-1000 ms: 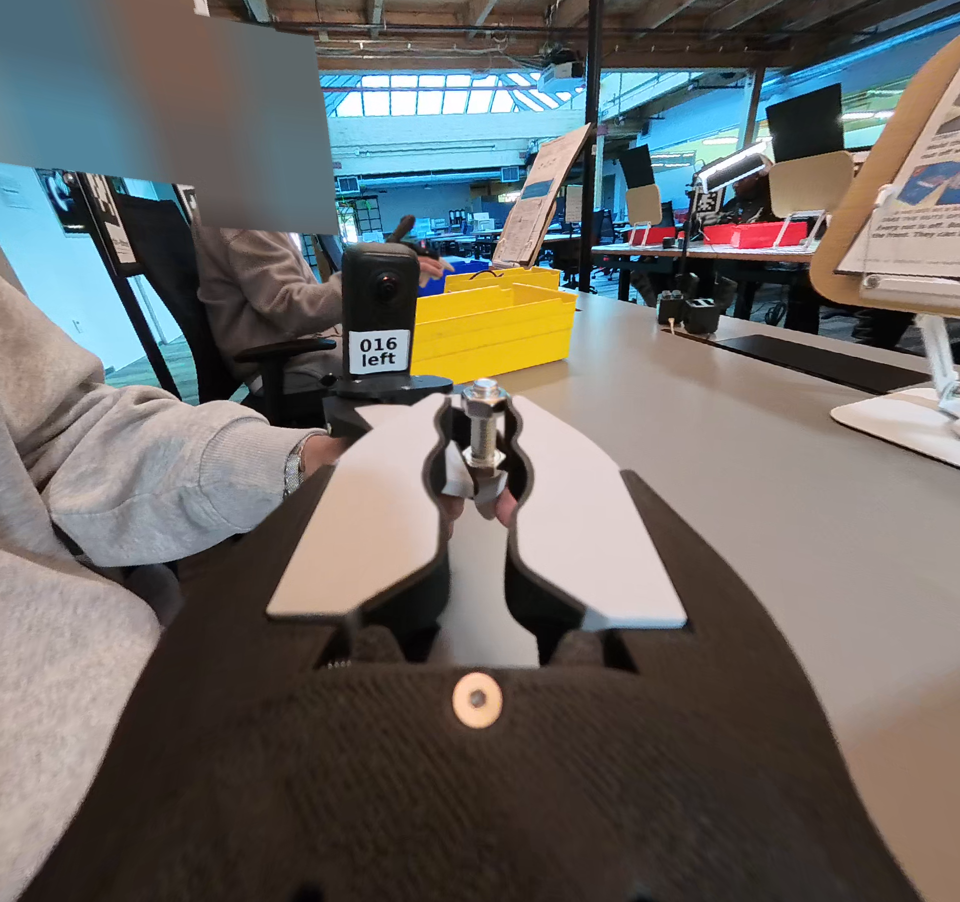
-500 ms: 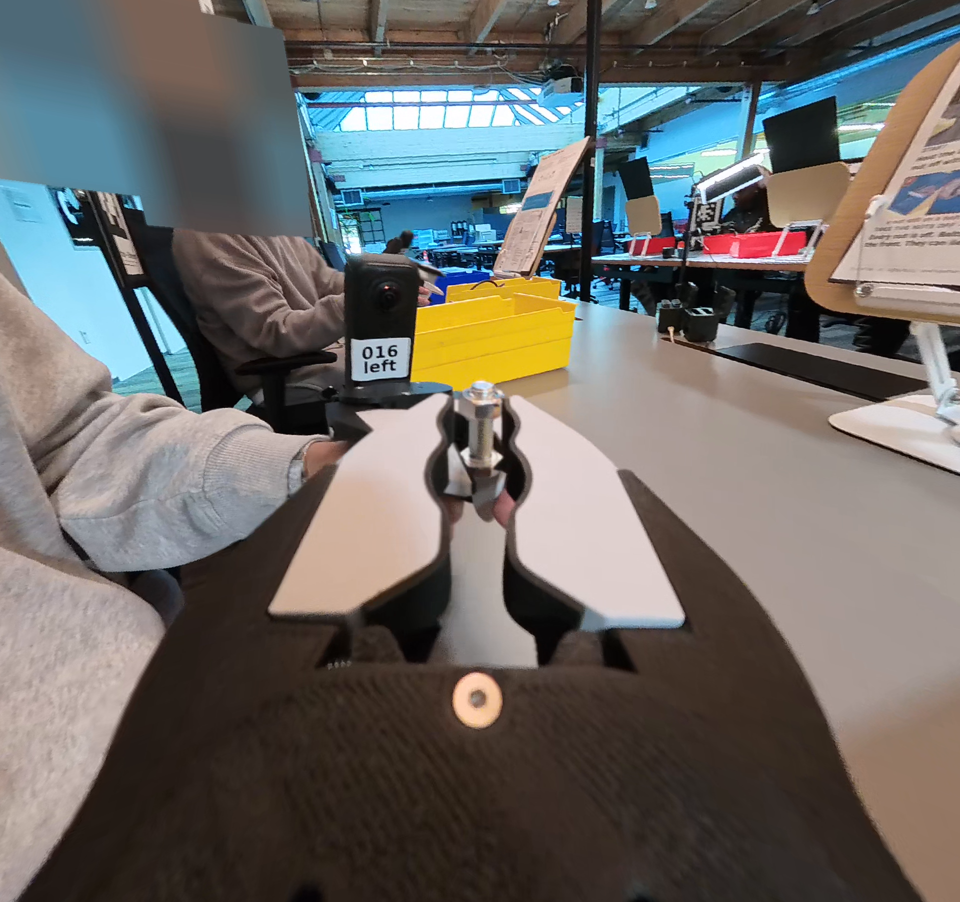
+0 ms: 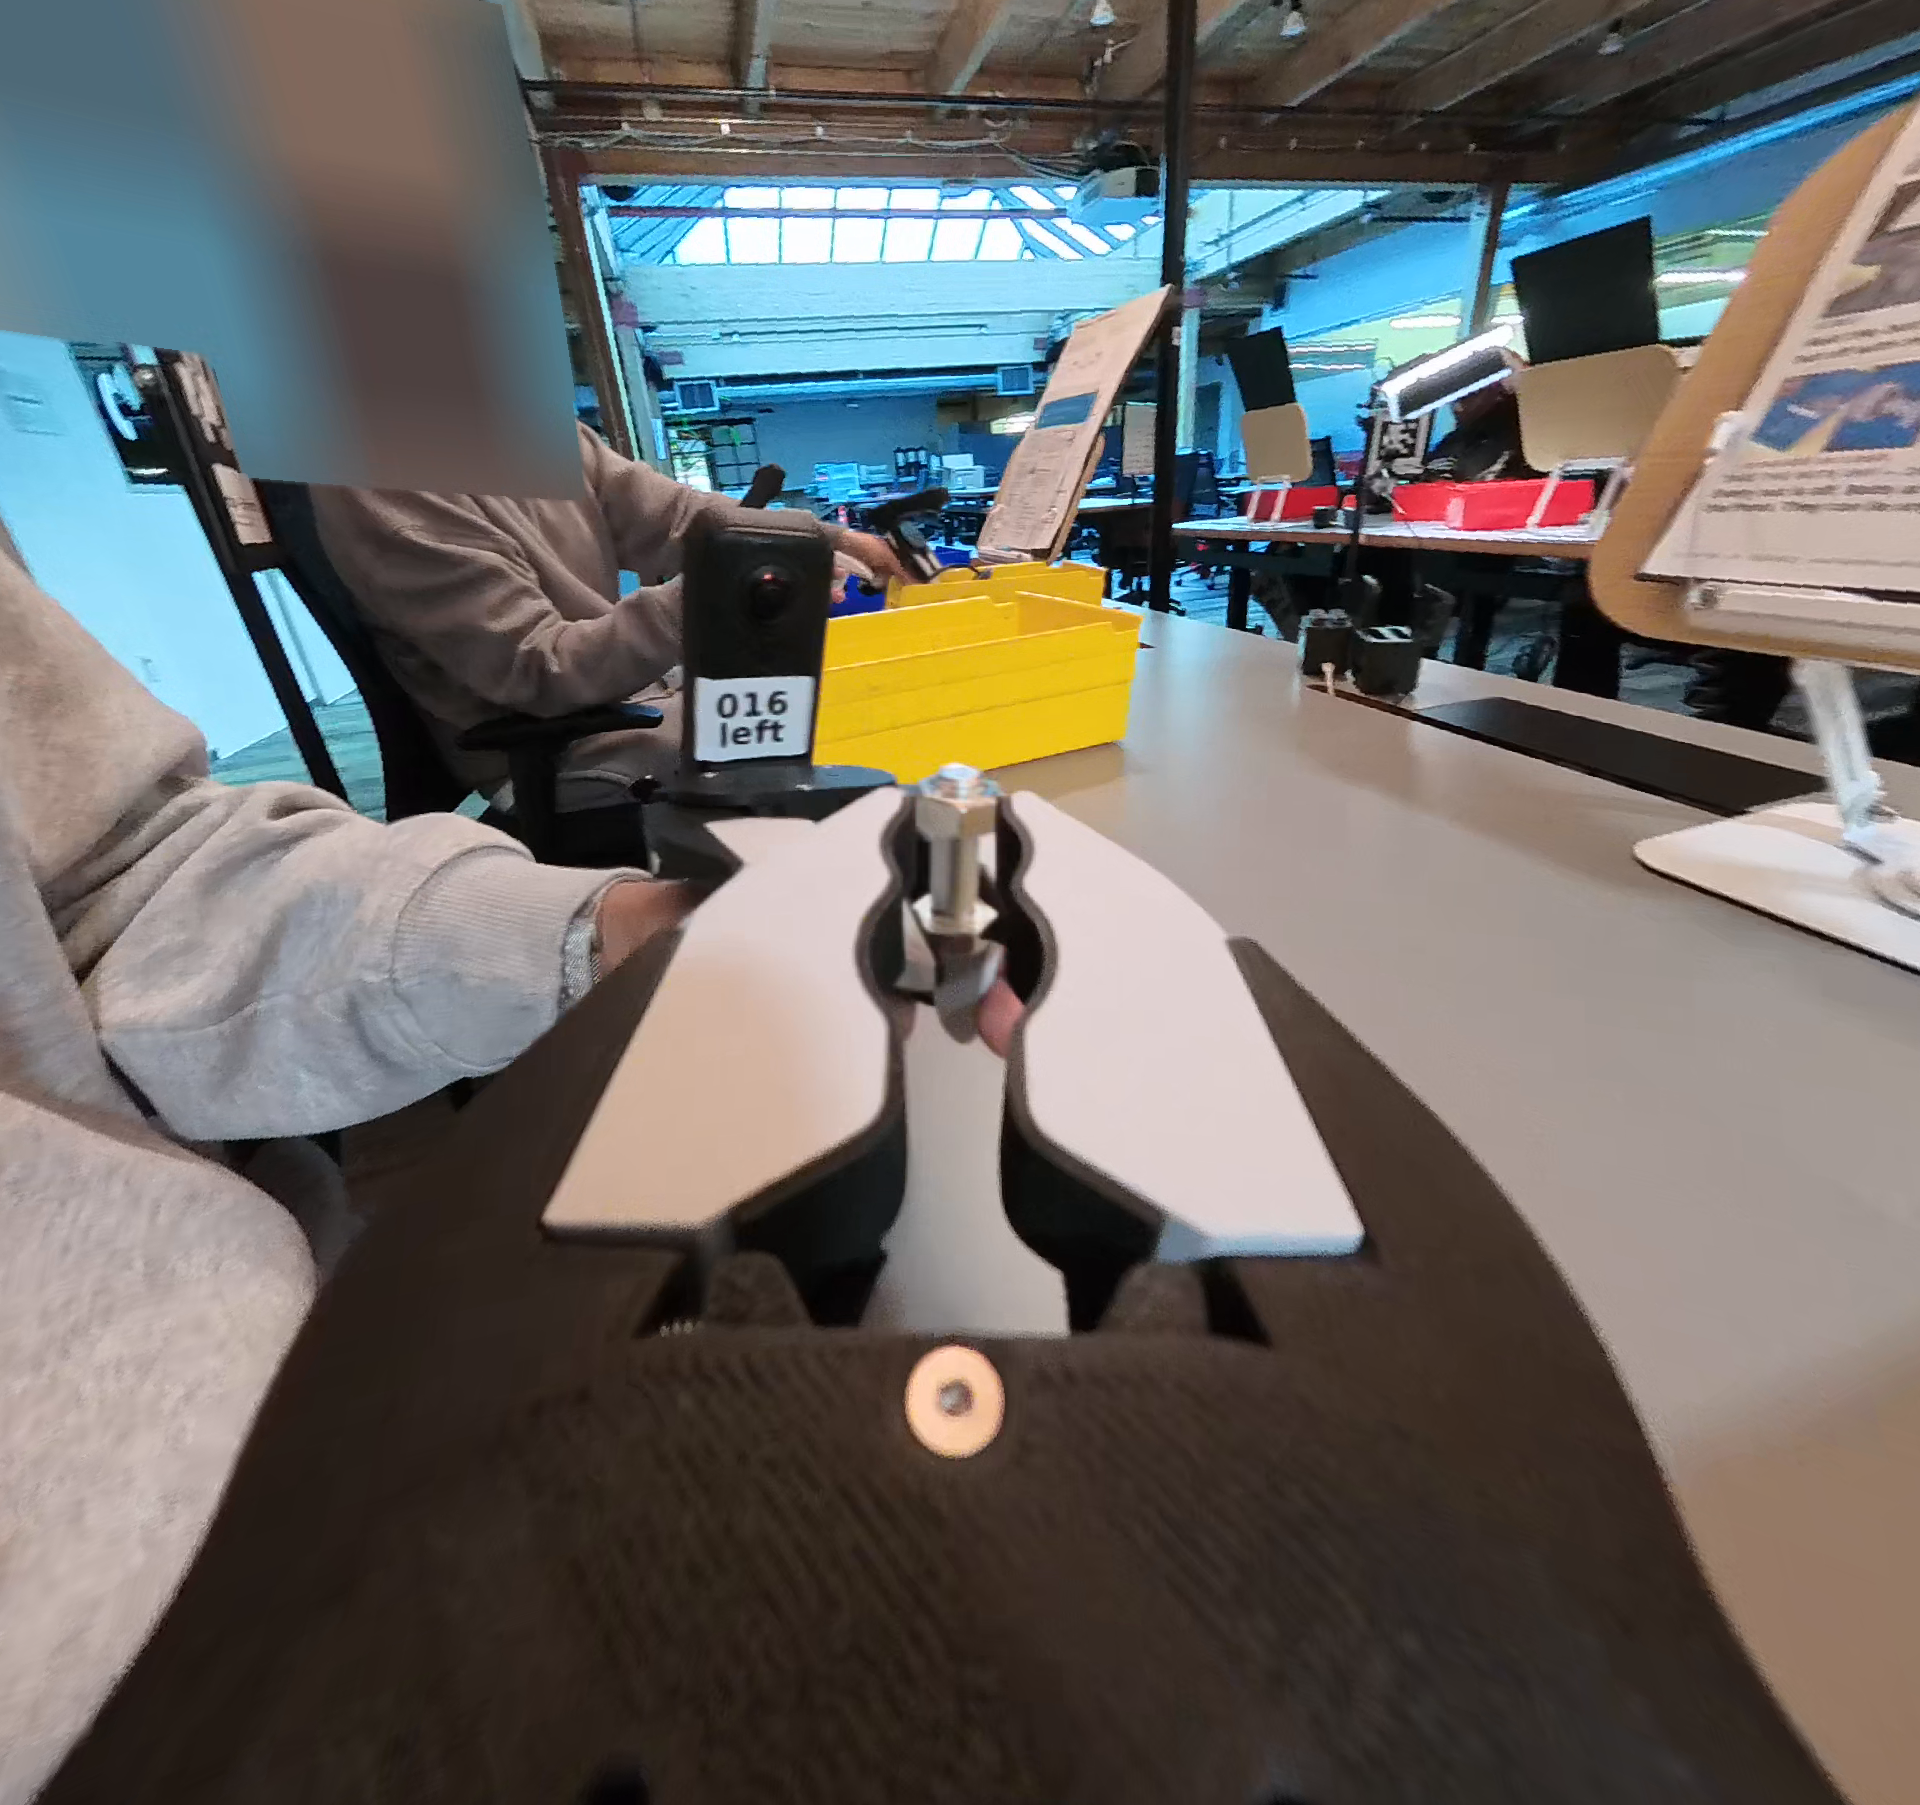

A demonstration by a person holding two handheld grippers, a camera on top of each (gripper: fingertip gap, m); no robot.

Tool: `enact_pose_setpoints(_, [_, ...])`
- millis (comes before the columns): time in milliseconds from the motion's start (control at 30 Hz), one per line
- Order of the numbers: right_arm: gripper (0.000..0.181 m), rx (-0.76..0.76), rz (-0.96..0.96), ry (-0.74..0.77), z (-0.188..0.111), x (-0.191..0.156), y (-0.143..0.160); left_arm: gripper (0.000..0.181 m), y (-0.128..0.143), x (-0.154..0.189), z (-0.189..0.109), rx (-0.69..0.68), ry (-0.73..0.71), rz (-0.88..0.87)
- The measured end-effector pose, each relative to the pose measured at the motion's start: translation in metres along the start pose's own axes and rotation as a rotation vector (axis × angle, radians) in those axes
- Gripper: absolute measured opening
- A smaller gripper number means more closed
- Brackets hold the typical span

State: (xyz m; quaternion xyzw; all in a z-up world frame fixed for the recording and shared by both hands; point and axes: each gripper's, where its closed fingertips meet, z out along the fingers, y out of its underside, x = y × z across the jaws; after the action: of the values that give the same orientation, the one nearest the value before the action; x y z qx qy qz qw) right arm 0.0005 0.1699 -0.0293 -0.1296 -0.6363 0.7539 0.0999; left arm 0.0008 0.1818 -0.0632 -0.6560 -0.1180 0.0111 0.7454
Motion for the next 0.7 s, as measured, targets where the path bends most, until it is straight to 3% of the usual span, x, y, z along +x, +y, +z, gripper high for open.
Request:
enact_pose_setpoints(133, [0.021,-0.036,-0.034,0.028,0.006,-0.001,0.007,0.018,0.0,0.0,0.0,-0.004,-0.002,0.005])
enact_pose_setpoints(433, [0.004,0.012,0.006,0.061,-0.003,0.01,-0.001,0.018,-0.002,-0.001,-0.001,0.009,-0.002,-0.007])
enact_pose_setpoints(600, [0.024,0.022,0.02,0.011,0.001,0.001,-0.002,0.018,0.0,0.001,0.0,0.0,0.004,-0.001])
enact_pose_setpoints(700, [0.025,-0.003,0.008,0.013,0.005,-0.001,0.003,0.018,0.0,0.001,0.0,0.0,0.003,-0.001])
